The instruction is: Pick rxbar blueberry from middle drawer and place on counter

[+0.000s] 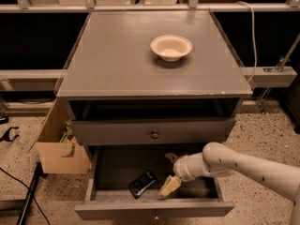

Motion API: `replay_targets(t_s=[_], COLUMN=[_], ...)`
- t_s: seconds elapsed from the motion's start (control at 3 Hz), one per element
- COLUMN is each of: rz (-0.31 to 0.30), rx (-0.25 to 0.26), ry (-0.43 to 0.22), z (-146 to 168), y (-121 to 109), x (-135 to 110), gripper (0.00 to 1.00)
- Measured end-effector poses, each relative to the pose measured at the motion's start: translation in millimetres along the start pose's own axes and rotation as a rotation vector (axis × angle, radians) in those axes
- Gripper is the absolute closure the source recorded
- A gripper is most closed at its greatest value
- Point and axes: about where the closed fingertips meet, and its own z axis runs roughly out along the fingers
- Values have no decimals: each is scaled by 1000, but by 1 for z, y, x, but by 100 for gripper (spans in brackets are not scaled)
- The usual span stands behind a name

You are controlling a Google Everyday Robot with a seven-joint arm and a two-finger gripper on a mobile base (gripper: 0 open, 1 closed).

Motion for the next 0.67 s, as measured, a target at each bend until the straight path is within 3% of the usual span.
replay_targets(t_s=[0.67], rz=[-94], rx=[40], ry=[-119], z=[12], y=[-2], x=[5], gripper=[0])
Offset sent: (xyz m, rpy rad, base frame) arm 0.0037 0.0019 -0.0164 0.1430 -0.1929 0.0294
